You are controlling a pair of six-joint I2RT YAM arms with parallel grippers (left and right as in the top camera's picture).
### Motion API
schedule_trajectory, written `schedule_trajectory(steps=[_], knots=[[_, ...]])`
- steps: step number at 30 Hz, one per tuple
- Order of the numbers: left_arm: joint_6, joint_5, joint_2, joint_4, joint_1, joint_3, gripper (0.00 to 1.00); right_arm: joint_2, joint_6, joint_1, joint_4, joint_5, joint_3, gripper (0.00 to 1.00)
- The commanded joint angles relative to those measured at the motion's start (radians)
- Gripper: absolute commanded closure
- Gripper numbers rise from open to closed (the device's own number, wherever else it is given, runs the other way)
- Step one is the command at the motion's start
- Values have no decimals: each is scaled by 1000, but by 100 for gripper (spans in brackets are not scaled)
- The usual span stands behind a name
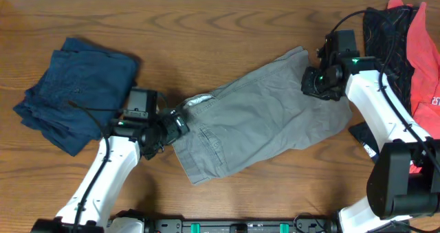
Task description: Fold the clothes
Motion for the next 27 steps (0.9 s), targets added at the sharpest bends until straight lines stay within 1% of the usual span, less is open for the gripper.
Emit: schedule_trajectory(steps=[1,3,6,7,9,10,11,13,14,16,18,20,22,25,27], knots=[[65,61,35,44,-27,-55,2,6,-33,3,-11,18,-18,77],[65,74,56,100,-40,-87,2,6,-33,3,-20,18,-18,79],[65,144,90,220,-61,-135,0,6,-33,3,-23,18,-18,80],[65,159,101,254,-69,-149,2,6,-33,3,-23,18,-18,80],[53,164,125,287,-87,-166,10,6,-33,3,-23,18,-18,80],[53,165,135,293,-95,-169,16,6,-33,3,-23,18,-18,80],[53,165,146,293,-107,-169,26,6,-33,4,-23,17,-18,80],[53,164,153,293,-121,-169,48,6,-34,4,-22,10,-18,81],[55,164,153,293,-127,-170,68,6,-34,4,-19,9,-18,82],[54,164,152,293,-127,-169,94,6,-60,5,-19,1,-17,85],[58,164,145,288,-124,-167,94,6,-95,5,-19,-28,-17,86],[88,159,133,257,-113,-147,94,6,-142,6,-20,-66,-18,89],[109,151,116,191,-89,-101,94,6,-196,11,-24,-113,-18,92],[129,134,95,60,-40,4,94,6,-275,34,-28,-197,-18,99],[154,133,91,-20,-19,79,94,6,-311,58,-27,-235,-18,99]])
